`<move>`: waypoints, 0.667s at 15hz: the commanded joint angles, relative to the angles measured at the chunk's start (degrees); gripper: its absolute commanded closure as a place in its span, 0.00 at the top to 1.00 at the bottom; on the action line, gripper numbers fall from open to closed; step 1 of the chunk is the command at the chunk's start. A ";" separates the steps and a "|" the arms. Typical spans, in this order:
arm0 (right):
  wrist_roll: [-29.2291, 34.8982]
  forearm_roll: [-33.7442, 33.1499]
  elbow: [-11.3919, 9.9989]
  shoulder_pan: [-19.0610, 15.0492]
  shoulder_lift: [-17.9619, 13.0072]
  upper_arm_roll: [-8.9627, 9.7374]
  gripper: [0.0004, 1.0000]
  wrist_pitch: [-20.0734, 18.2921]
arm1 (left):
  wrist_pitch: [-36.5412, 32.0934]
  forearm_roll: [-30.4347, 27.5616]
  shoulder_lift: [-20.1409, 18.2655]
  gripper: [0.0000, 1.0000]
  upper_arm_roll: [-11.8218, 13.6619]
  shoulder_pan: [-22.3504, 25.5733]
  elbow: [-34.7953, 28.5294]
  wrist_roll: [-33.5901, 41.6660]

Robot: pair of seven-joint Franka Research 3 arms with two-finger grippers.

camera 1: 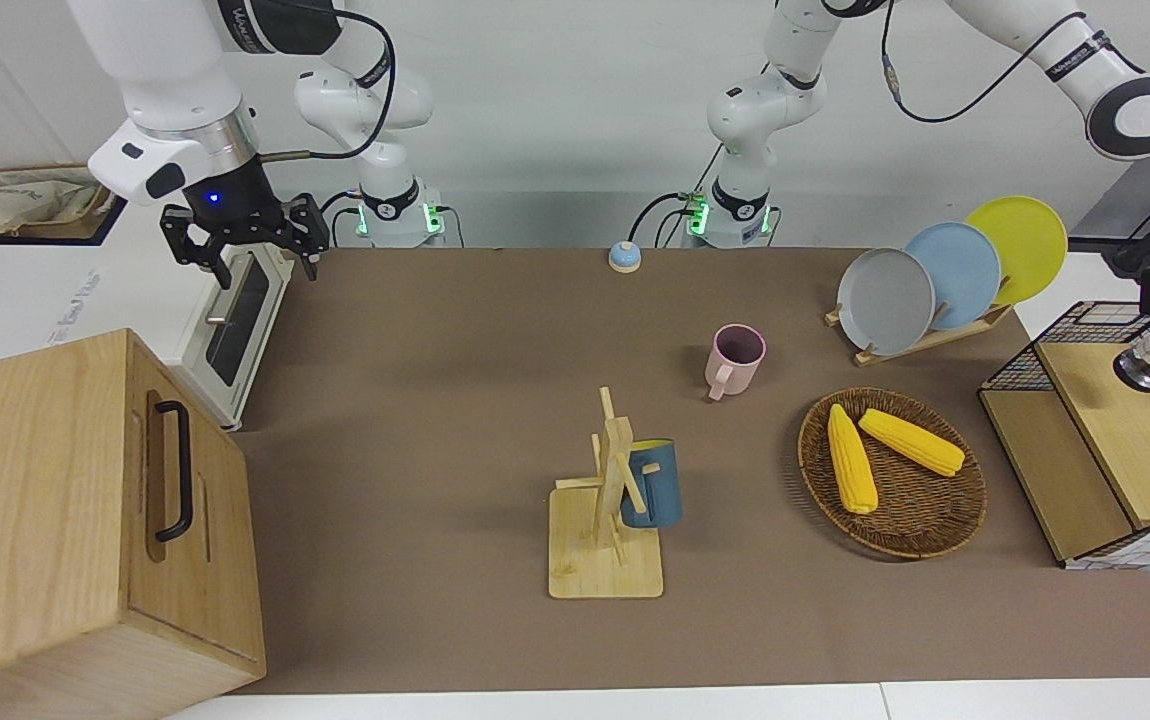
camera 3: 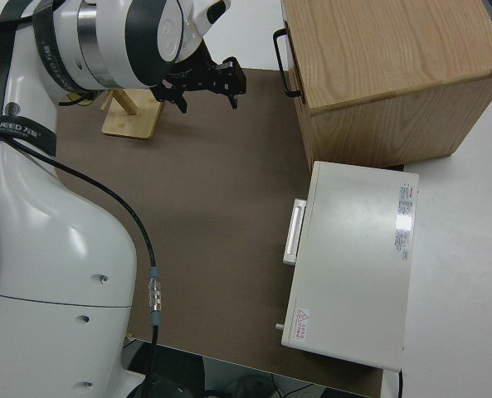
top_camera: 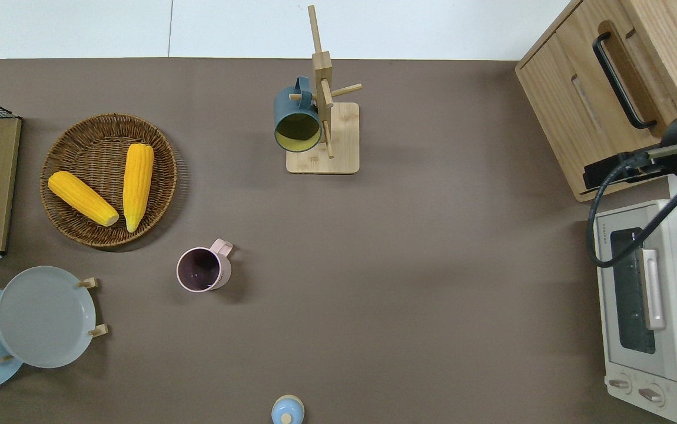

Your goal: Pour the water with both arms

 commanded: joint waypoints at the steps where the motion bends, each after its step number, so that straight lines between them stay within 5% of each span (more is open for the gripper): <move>1: 0.77 1.16 -1.57 -0.33 -1.17 0.19 0.98 0.88 | 1.45 -2.19 3.50 0.00 -0.48 1.30 4.09 3.67; 10: 0.77 1.16 -1.57 -0.33 -1.17 0.19 0.98 0.79 | 2.69 -4.31 6.32 0.00 -0.57 1.30 4.09 4.82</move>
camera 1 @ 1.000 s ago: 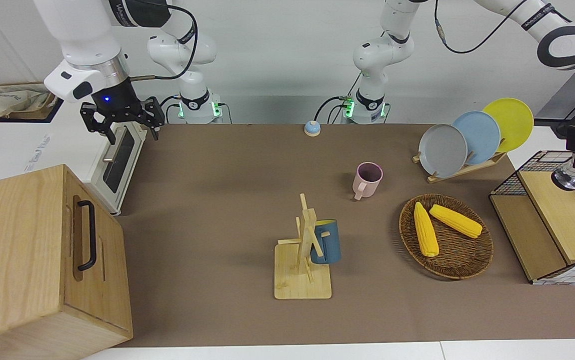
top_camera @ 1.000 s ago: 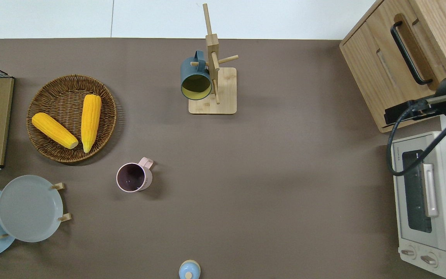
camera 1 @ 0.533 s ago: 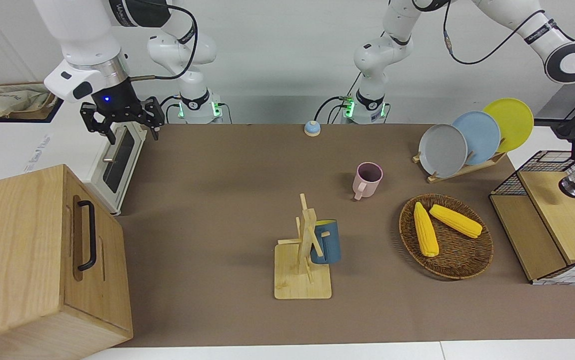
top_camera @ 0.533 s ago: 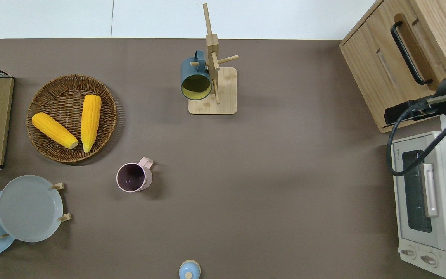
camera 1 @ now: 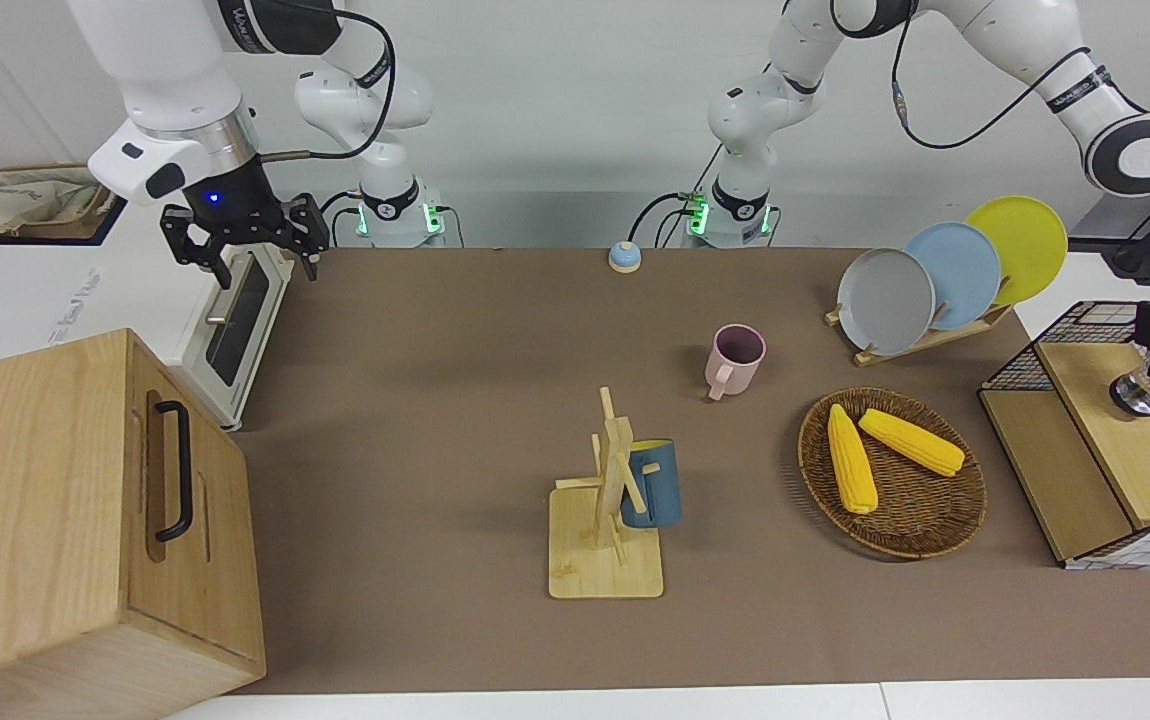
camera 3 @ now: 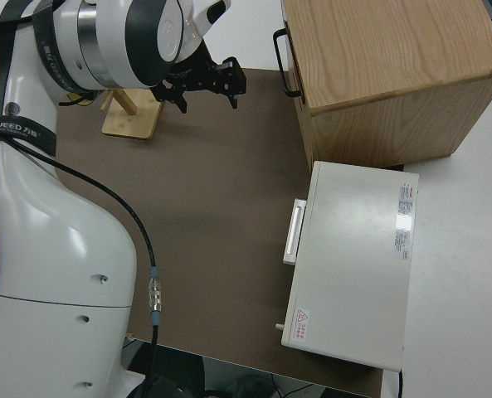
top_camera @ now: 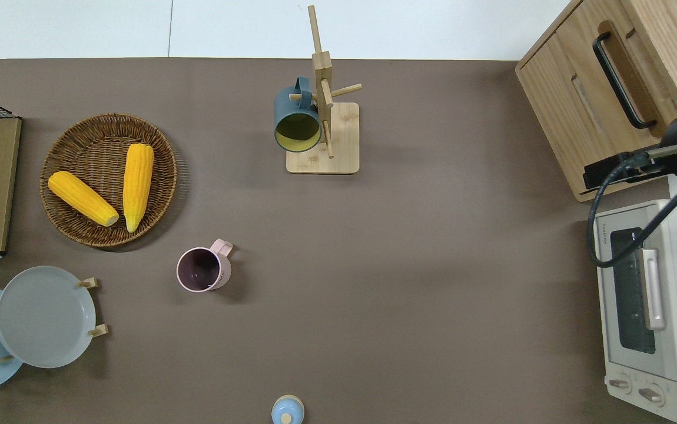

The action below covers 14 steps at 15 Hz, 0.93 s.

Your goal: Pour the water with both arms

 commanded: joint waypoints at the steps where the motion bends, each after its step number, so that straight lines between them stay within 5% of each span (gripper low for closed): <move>1: 0.77 1.16 -1.57 -0.33 -1.17 0.19 0.98 0.79 | 0.84 -2.30 1.04 0.00 -0.35 0.40 2.29 1.46; 3: 0.77 1.16 -1.57 -0.33 -1.17 0.19 0.98 0.88 | 0.92 -2.83 1.57 0.00 -0.35 0.48 2.29 1.55; 7: 0.77 1.16 -1.57 -0.33 -1.17 0.19 0.98 0.79 | 0.84 -4.77 2.01 0.20 -0.35 0.84 2.29 3.22; 8: 0.77 1.16 -1.57 -0.33 -1.17 0.19 0.98 0.88 | 0.84 -4.86 2.10 0.35 -0.35 0.84 2.29 3.40; 10: 0.77 1.16 -1.57 -0.33 -1.26 0.19 0.98 0.79 | 0.84 -4.95 2.27 0.48 -0.35 0.84 2.29 3.48; 14: 0.77 1.16 -1.57 -0.33 -1.17 0.19 0.98 0.79 | 0.84 -4.95 2.36 0.90 -0.35 0.84 2.29 3.49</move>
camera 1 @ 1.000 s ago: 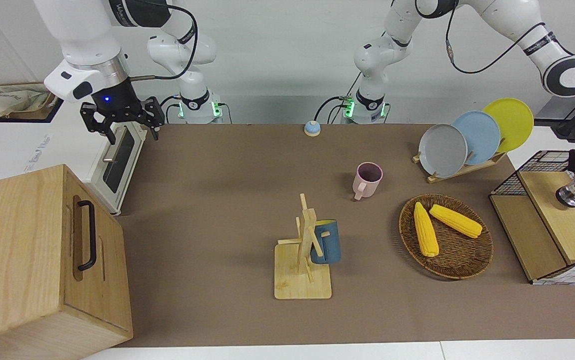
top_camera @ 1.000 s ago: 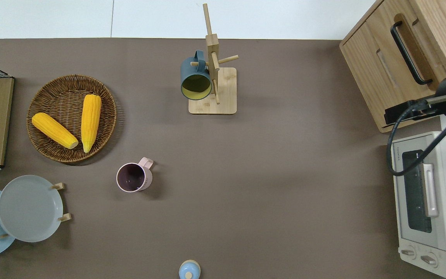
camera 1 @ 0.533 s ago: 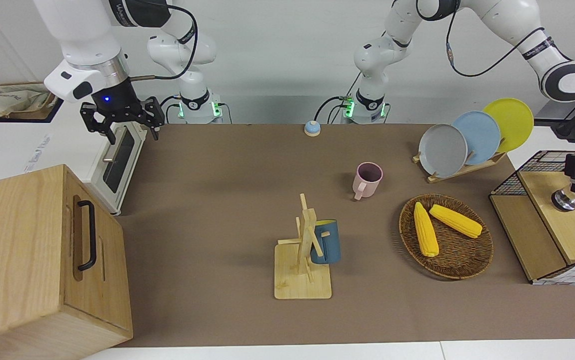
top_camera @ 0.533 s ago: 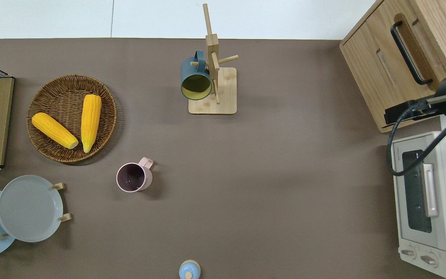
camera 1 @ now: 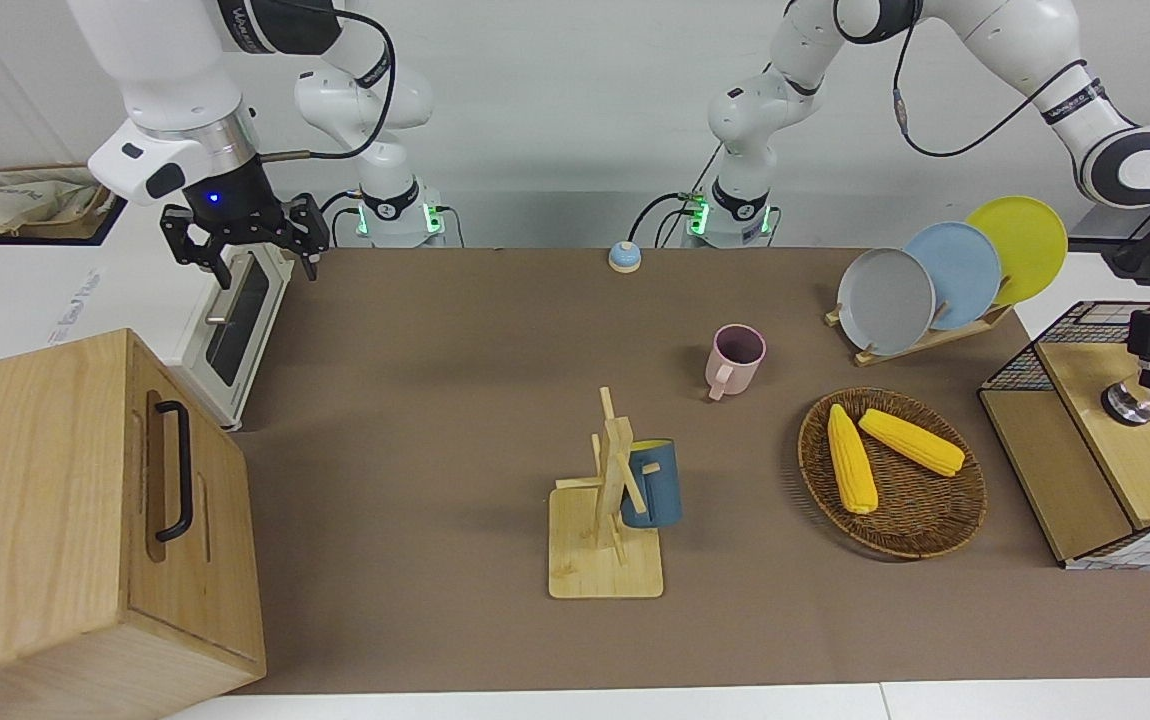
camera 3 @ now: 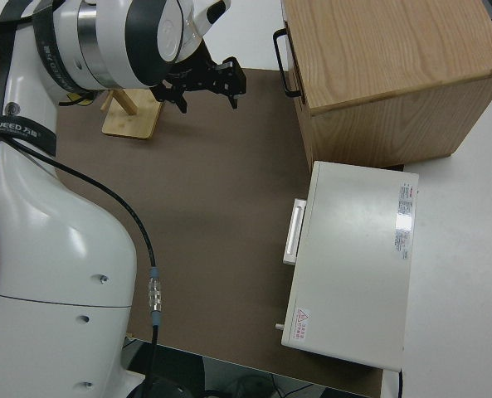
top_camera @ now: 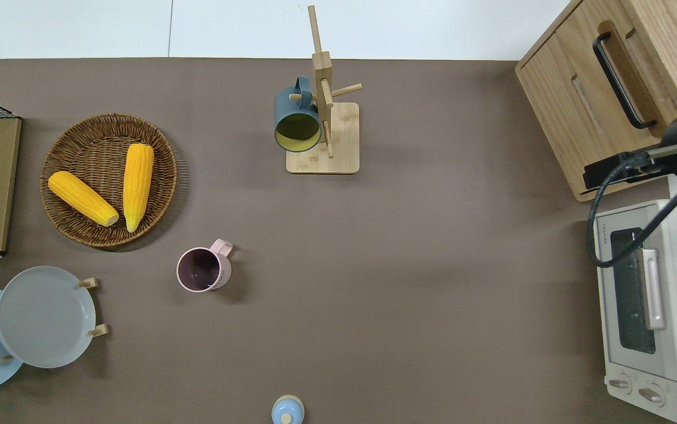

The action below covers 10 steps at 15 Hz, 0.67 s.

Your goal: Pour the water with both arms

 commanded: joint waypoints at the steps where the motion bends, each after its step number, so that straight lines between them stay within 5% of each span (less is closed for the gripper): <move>1: 0.77 1.16 -1.57 -0.33 -1.17 0.19 0.98 0.79 | 0.66 -1.56 0.96 0.99 -0.37 0.58 2.22 1.45; 10: 0.77 1.16 -1.57 -0.42 -1.17 0.19 0.98 0.79 | -0.57 3.77 0.26 0.99 -0.37 0.05 3.01 -5.74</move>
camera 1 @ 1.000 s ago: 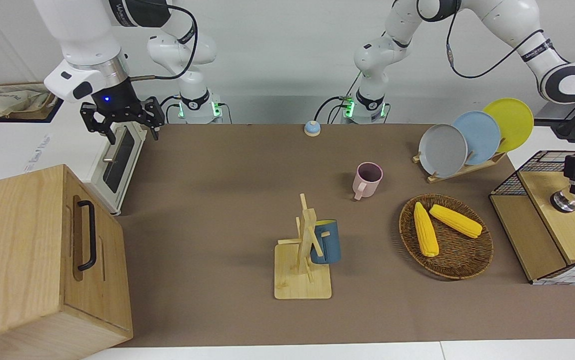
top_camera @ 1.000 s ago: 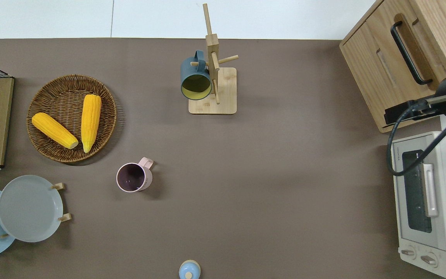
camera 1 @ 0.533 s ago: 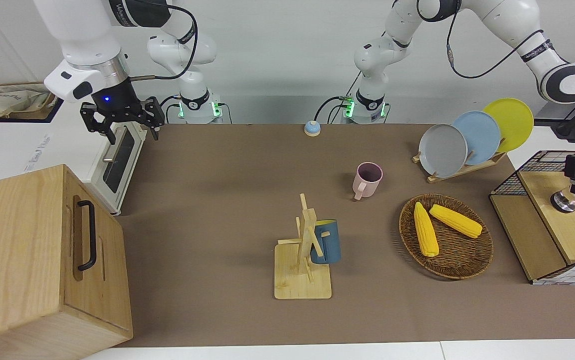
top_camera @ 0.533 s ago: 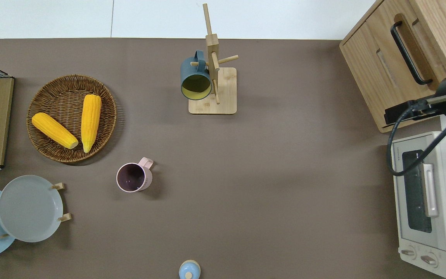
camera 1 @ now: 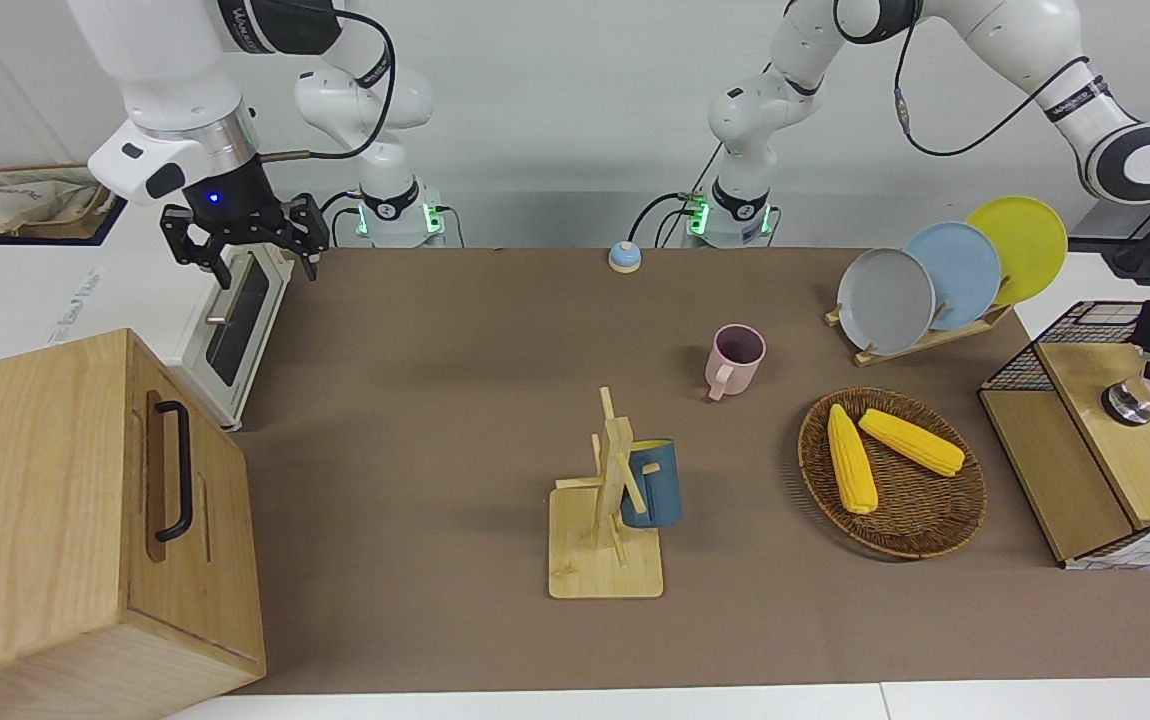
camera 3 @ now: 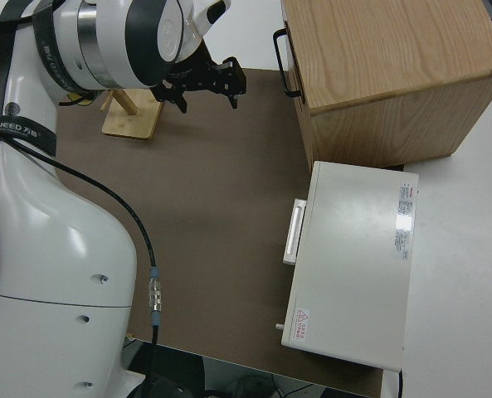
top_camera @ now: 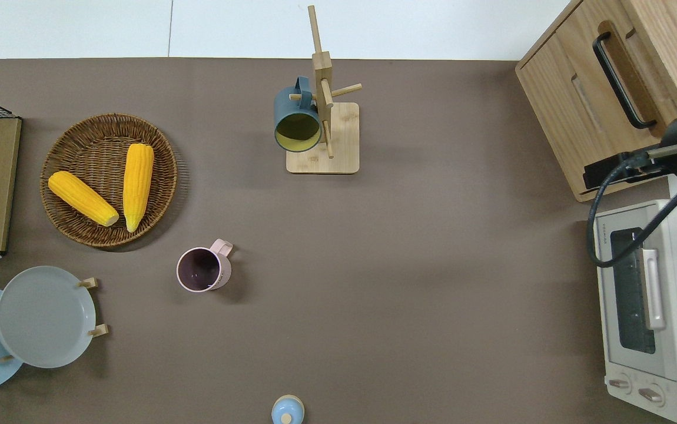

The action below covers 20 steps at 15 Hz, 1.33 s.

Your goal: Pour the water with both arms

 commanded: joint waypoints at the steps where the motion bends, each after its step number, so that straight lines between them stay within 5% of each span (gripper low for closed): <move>1: 0.77 1.16 -1.57 -0.42 -1.17 0.19 0.98 0.79 | -1.53 7.02 0.01 0.99 -0.32 -0.04 1.76 -6.28; 13: 0.77 1.16 -1.57 -0.33 -1.26 0.19 0.98 0.79 | -25.95 25.23 -7.89 0.99 -0.32 -0.21 4.04 -17.46; 20: 0.77 1.16 -1.57 -0.33 -1.17 0.19 0.98 0.79 | -37.99 28.15 -12.82 0.99 -1.20 -0.39 3.87 -24.22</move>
